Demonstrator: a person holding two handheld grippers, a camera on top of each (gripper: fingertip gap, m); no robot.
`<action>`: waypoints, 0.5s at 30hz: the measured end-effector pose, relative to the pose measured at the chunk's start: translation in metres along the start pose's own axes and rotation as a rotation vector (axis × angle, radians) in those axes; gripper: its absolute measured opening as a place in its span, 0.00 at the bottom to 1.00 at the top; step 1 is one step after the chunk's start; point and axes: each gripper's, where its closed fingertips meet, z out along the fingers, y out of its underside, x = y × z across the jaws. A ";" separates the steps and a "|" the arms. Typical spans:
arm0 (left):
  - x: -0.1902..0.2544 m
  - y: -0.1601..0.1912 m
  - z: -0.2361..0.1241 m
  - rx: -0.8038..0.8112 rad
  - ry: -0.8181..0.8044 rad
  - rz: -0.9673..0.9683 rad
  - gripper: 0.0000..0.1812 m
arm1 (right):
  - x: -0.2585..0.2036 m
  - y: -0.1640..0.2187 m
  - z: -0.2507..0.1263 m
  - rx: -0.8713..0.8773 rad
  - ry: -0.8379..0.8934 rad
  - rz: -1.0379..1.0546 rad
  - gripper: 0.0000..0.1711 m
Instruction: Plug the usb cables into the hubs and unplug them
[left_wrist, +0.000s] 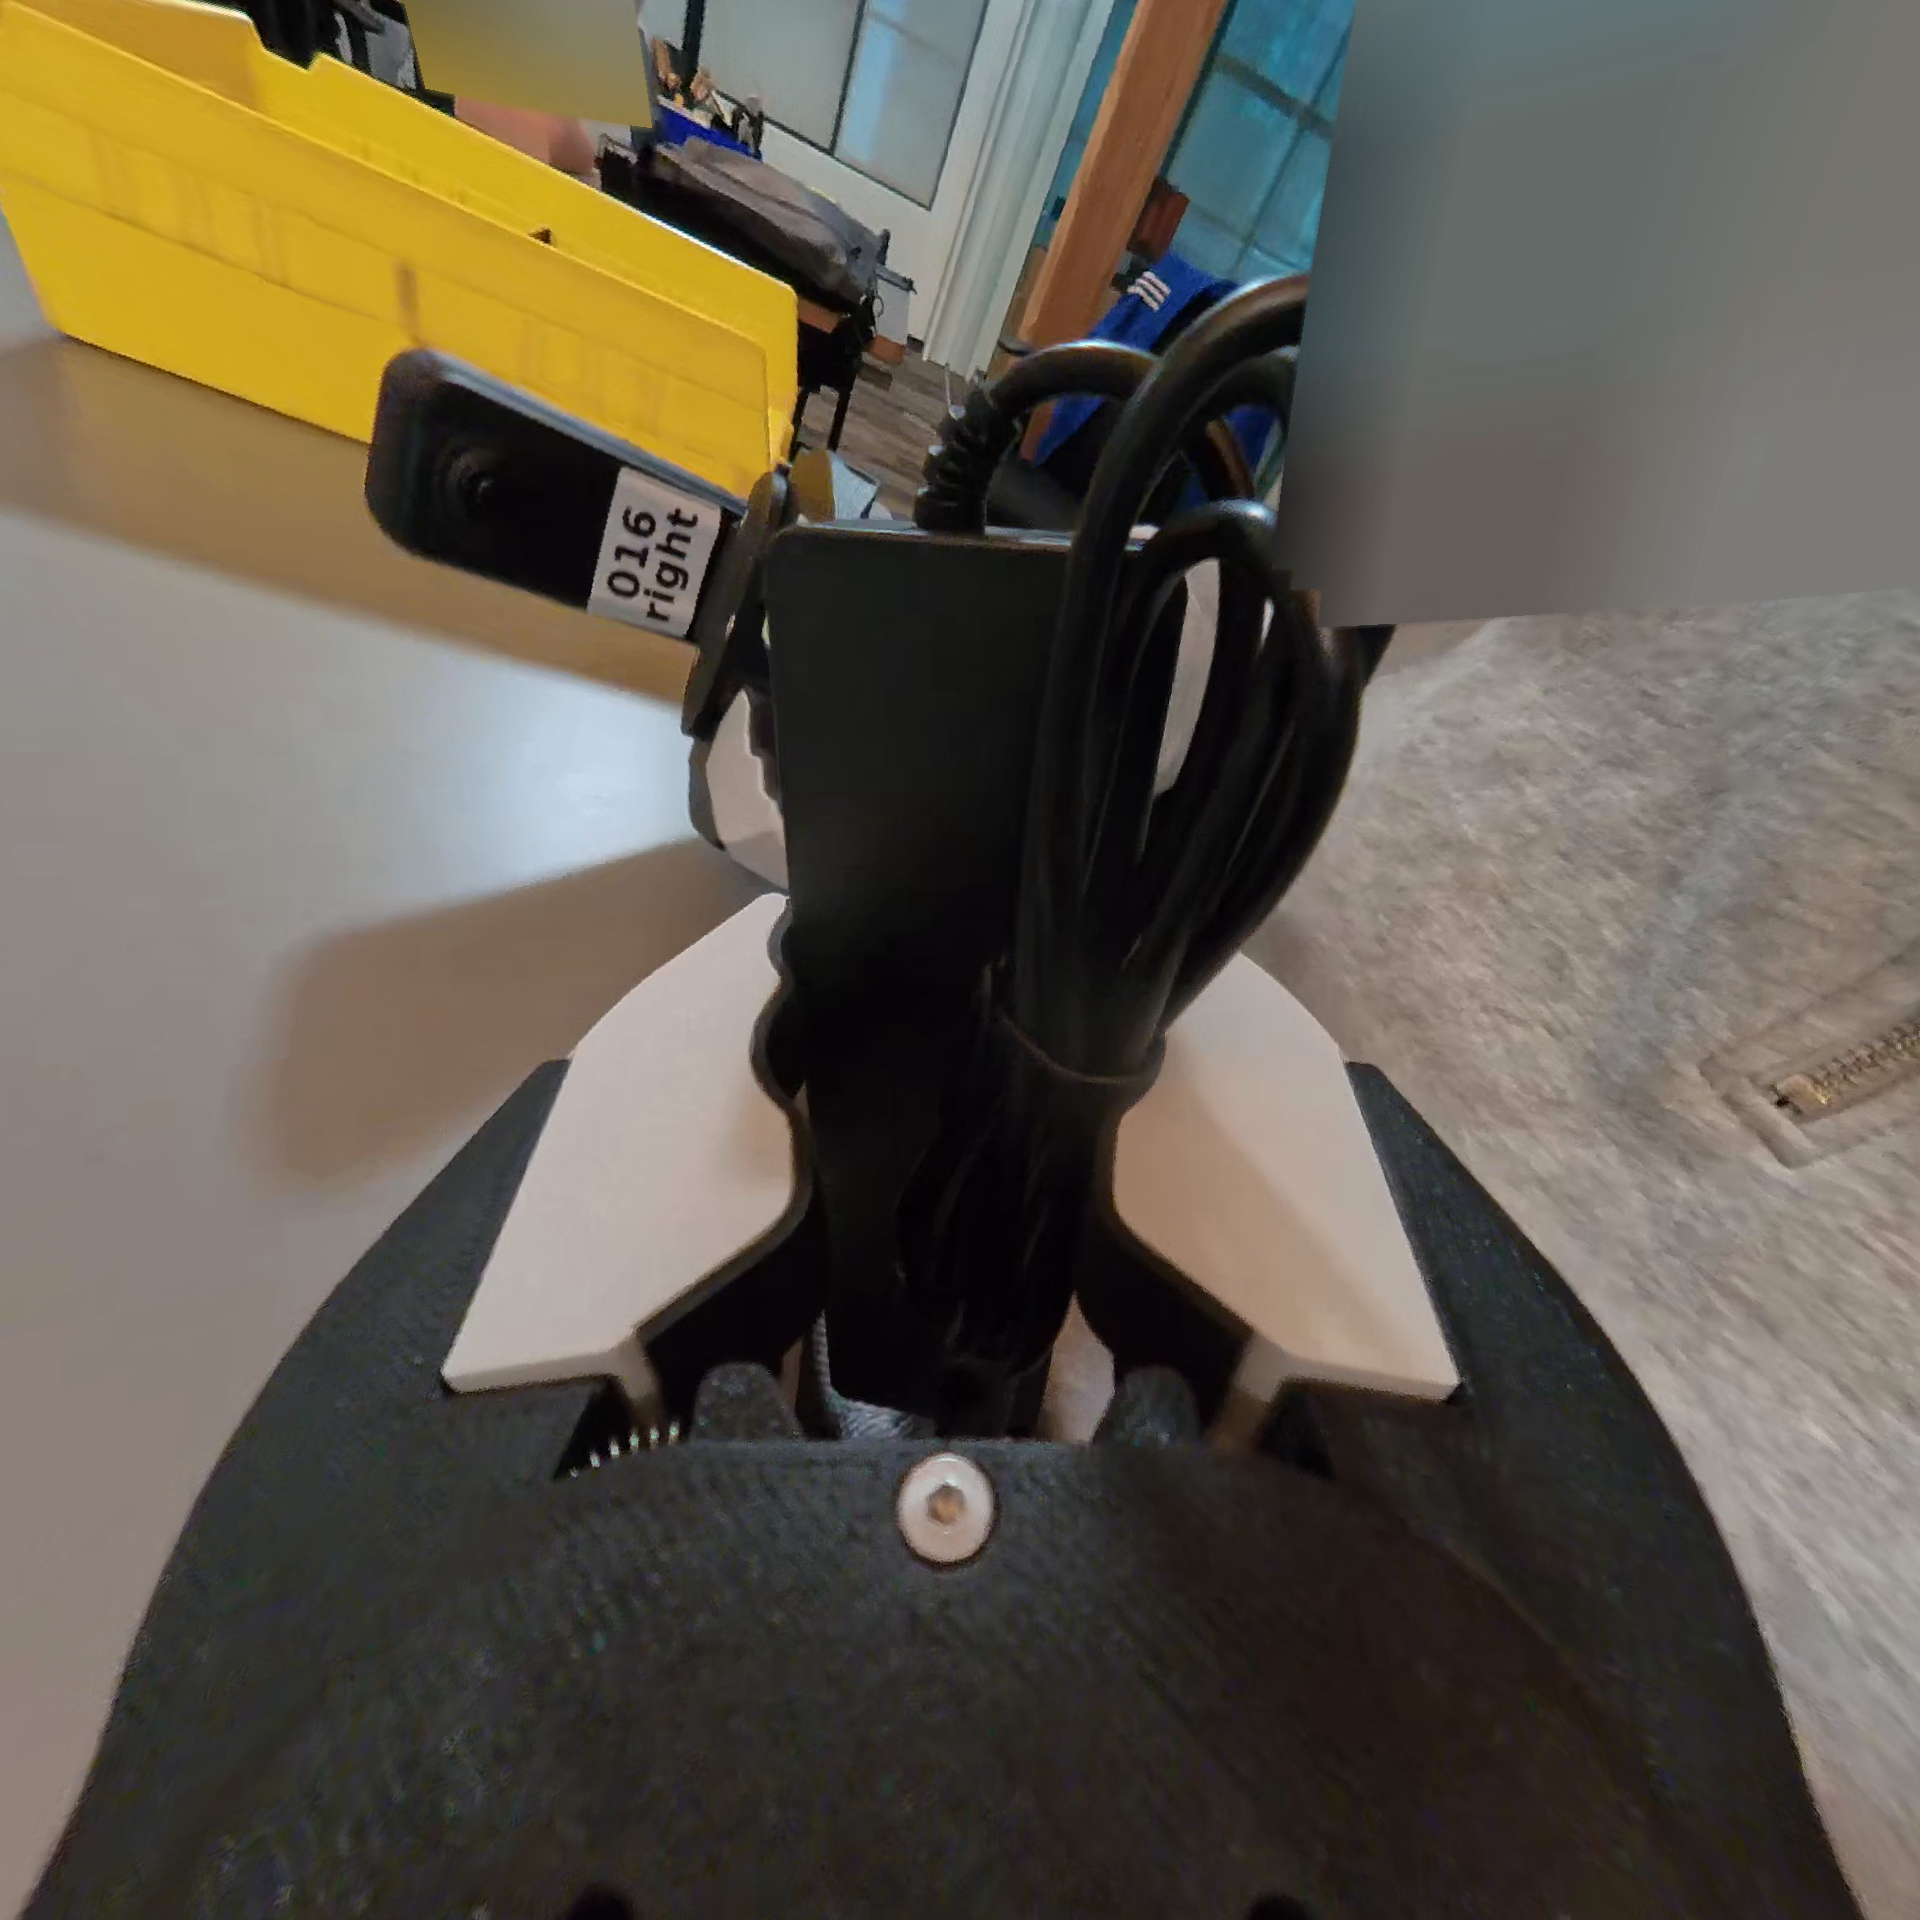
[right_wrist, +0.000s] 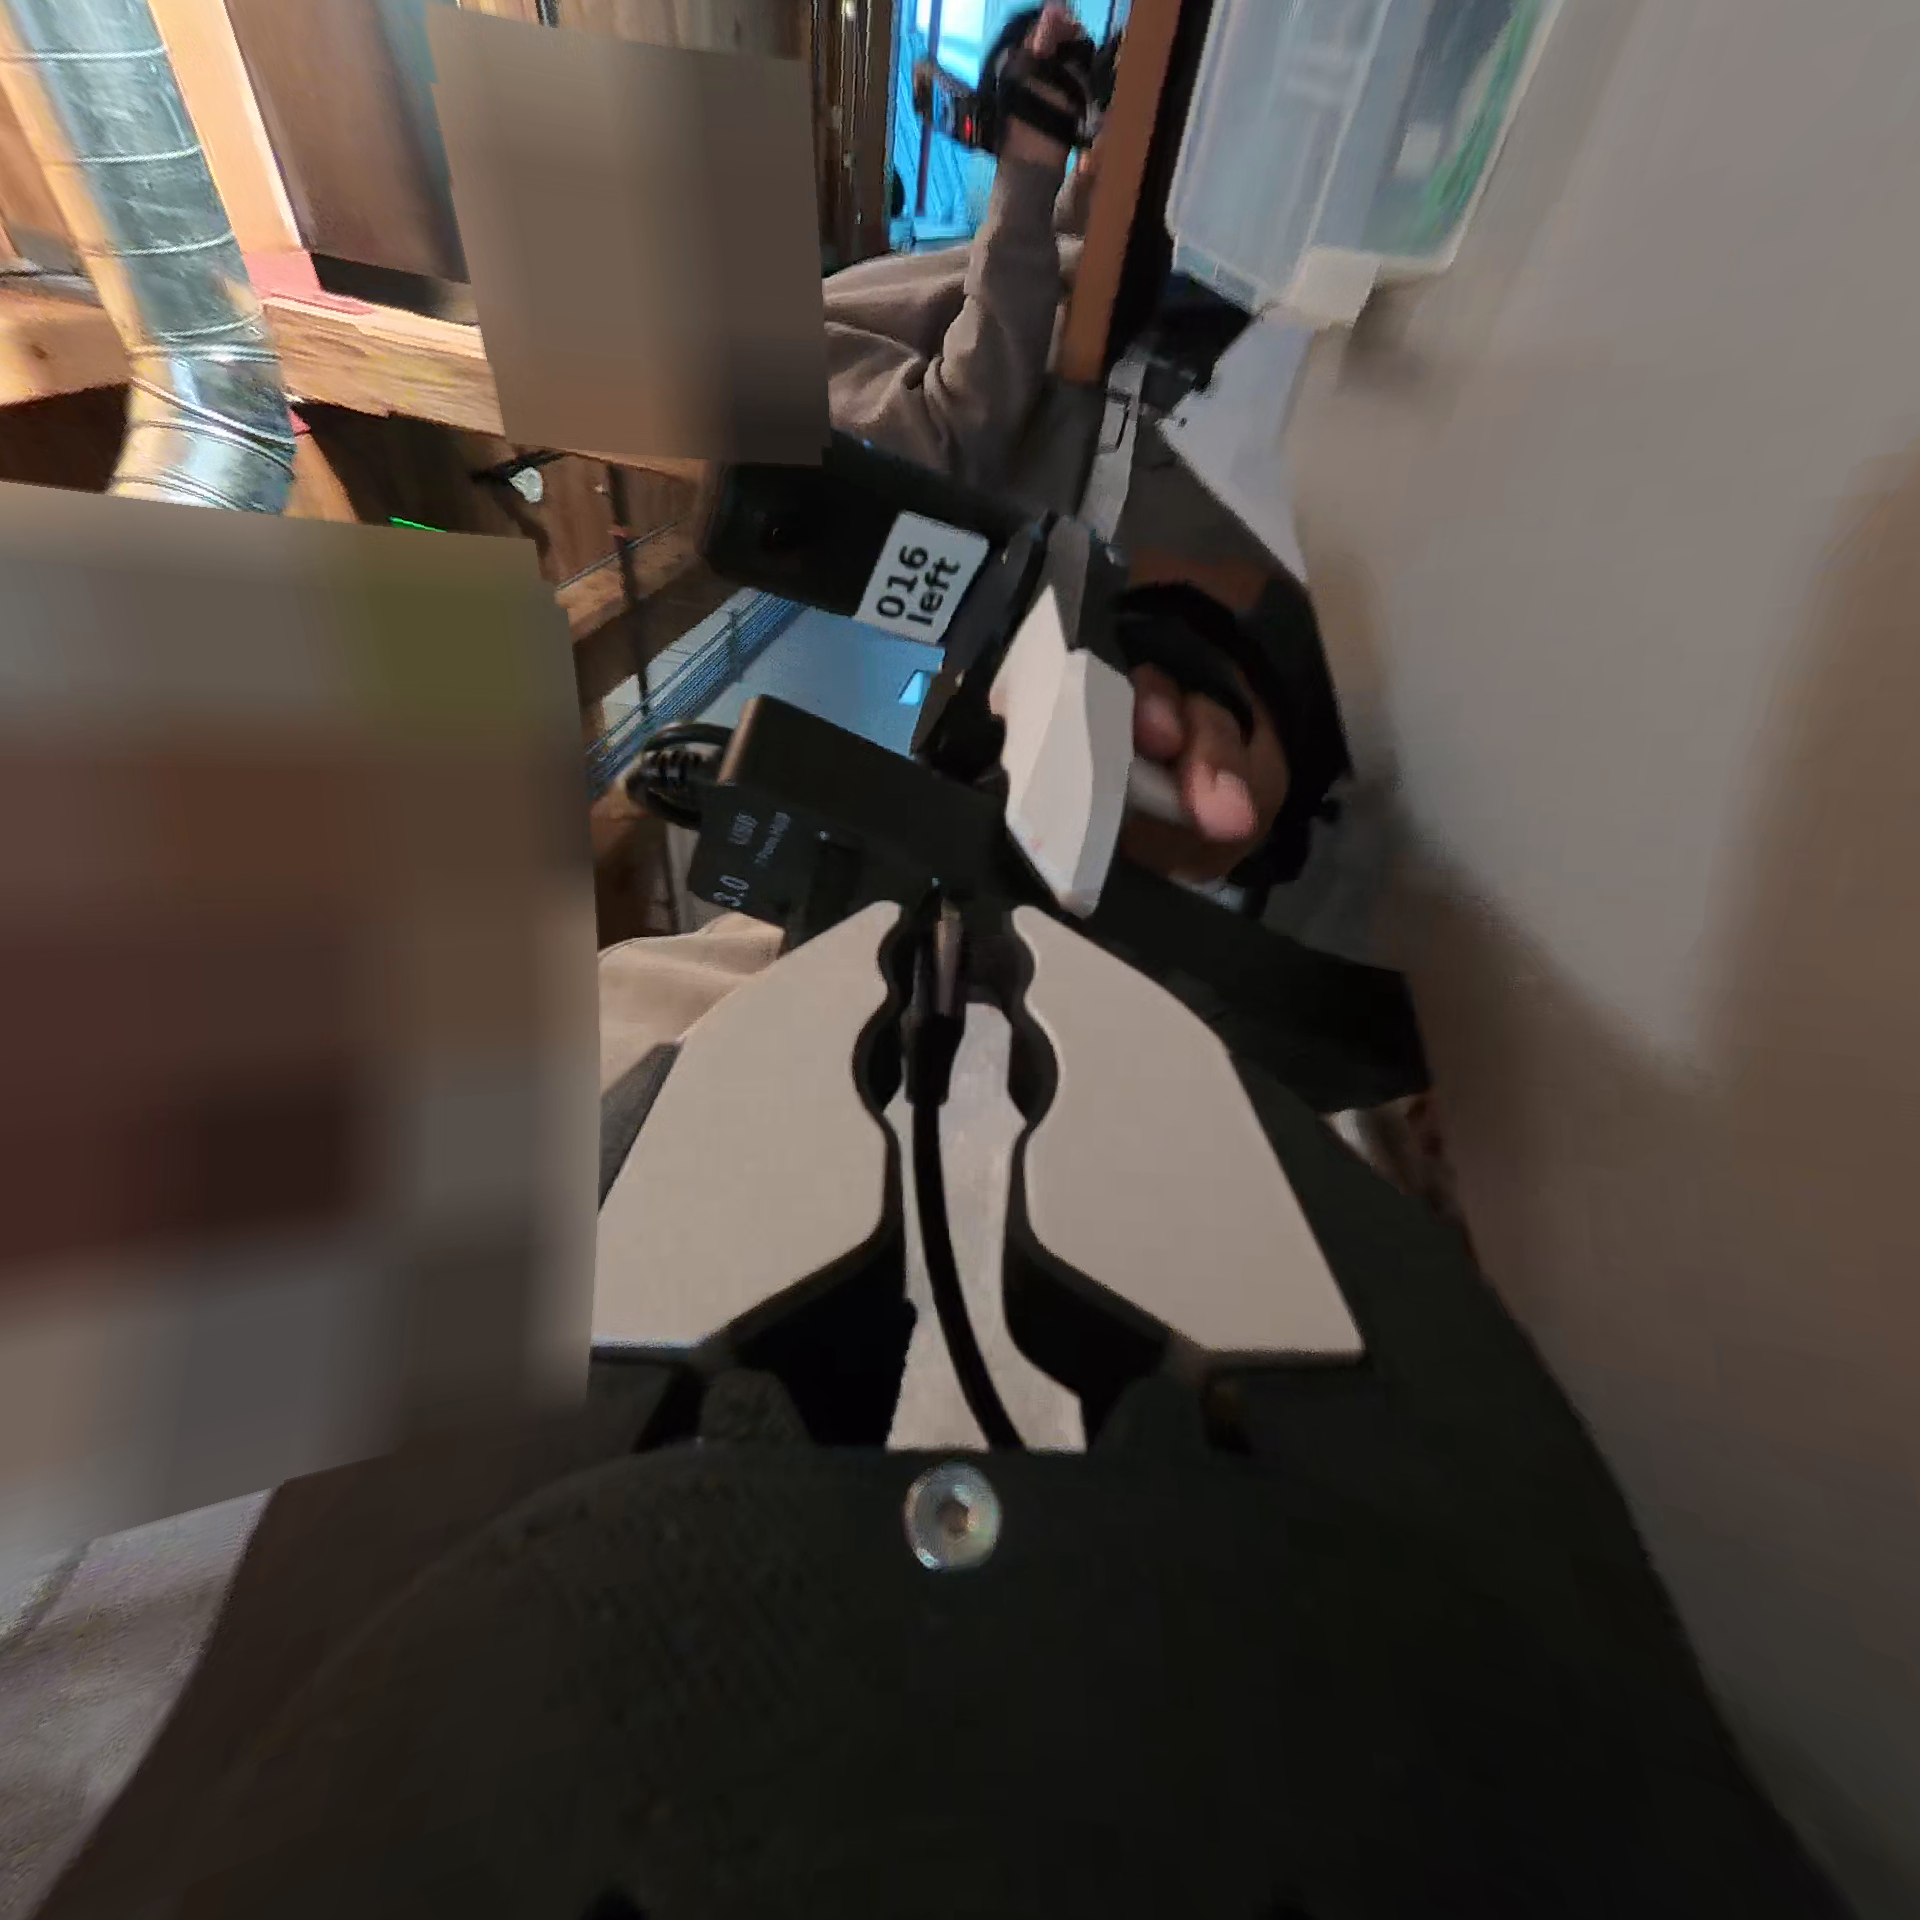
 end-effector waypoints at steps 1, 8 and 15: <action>-0.001 -0.002 0.000 0.014 0.001 -0.016 0.32 | -0.002 -0.006 -0.004 0.032 0.012 -0.039 0.10; -0.019 -0.029 -0.027 0.230 -0.006 -0.193 0.32 | -0.017 -0.048 -0.041 0.287 0.024 -0.169 0.15; -0.040 -0.043 -0.049 0.403 -0.010 -0.365 0.32 | -0.017 -0.068 -0.061 0.423 0.330 -0.538 0.18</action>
